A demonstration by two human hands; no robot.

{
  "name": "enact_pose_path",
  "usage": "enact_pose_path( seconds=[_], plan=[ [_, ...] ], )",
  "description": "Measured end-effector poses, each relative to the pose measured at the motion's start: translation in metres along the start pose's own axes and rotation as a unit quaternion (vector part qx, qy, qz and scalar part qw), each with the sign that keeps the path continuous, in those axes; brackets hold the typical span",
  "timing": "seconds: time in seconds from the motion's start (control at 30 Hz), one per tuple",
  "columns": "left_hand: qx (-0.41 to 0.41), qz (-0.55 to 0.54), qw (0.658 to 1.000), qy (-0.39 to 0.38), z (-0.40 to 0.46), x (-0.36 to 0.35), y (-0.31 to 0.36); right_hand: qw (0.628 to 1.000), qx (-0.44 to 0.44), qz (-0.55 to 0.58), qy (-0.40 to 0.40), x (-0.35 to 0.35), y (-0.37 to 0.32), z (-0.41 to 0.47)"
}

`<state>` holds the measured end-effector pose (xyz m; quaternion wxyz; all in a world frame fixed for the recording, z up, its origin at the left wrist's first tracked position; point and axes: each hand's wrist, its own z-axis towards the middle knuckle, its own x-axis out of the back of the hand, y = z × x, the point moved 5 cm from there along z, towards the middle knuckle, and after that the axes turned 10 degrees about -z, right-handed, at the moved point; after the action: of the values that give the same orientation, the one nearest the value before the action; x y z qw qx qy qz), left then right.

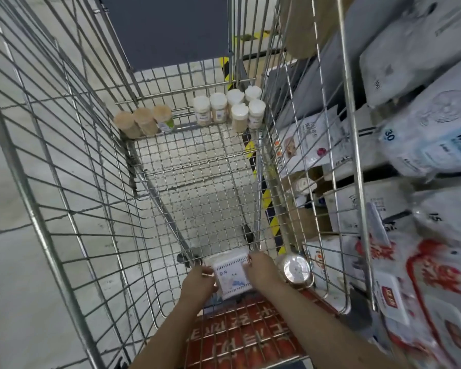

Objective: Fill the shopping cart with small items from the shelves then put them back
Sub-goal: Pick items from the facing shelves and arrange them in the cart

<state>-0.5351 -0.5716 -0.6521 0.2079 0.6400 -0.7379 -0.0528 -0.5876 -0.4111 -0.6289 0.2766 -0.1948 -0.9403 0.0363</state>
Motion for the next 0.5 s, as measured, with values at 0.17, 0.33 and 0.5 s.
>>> enact_pose_path(
  seconds=[0.17,0.33,0.5],
  plan=[
    [-0.035,0.009,0.999,-0.019,-0.006,-0.002,0.001,0.999,-0.009,-0.019,0.032,-0.004,-0.002,0.004],
    [-0.035,-0.015,0.999,-0.027,-0.009,-0.004,-0.001,0.987,-0.003,0.119,0.107,0.025,-0.011,0.01],
    [-0.036,0.058,0.996,-0.049,0.0,-0.005,-0.008,0.982,0.034,0.132,0.132,0.034,-0.026,0.036]
  ],
)
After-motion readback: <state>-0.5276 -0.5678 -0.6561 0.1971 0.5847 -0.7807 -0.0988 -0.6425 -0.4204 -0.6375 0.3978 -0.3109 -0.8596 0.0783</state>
